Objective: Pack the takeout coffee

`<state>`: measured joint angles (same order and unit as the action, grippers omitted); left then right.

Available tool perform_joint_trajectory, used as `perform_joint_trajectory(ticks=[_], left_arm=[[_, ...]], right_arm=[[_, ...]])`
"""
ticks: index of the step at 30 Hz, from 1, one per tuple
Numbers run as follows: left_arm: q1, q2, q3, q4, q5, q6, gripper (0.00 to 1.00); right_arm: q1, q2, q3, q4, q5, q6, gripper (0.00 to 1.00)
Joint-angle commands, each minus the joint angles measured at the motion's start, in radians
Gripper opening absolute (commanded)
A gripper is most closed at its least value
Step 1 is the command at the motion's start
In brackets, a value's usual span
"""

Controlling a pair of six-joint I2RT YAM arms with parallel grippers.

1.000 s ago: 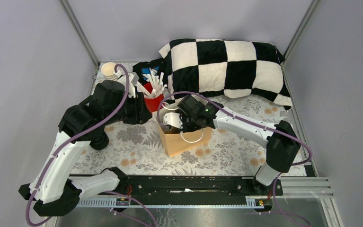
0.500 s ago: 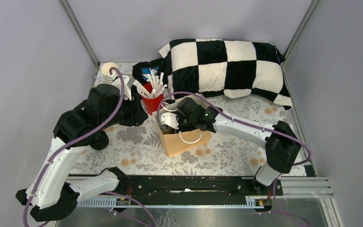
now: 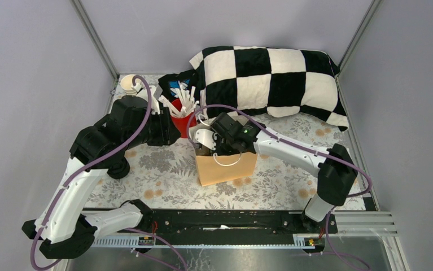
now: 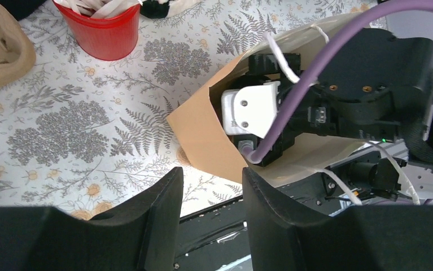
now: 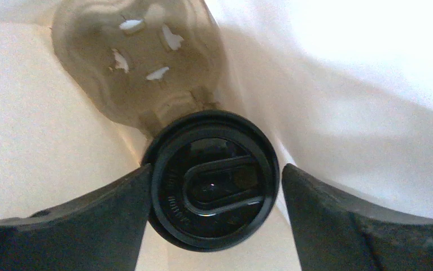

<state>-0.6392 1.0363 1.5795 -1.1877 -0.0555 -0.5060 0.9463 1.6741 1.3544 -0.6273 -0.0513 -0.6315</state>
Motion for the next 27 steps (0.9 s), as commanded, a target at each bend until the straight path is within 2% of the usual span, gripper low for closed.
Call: perform_joint_trajectory(ticks=[1, 4, 18, 20, 27], left_arm=[[0.003, 0.004, -0.023, 0.071, 0.007, -0.069, 0.47], [0.003, 0.018, -0.039, 0.083, 0.035, -0.09, 0.47], [0.003, 0.144, -0.042, 0.054, 0.103, -0.157, 0.57], [0.003, 0.161, -0.047, 0.045, 0.111, -0.165, 0.57], [0.003, 0.198, -0.068, 0.051, 0.141, -0.165, 0.52]], right_arm=[[0.005, -0.094, 0.041, -0.074, 0.041, 0.073, 0.92], [0.015, -0.127, 0.049, -0.075, 0.045, 0.109, 0.99], [0.031, -0.182, 0.198, -0.193, 0.19, 0.317, 1.0], [0.032, -0.174, 0.241, -0.226, 0.223, 0.358, 1.0], [0.036, -0.207, 0.311, -0.282, 0.189, 0.492, 1.0]])
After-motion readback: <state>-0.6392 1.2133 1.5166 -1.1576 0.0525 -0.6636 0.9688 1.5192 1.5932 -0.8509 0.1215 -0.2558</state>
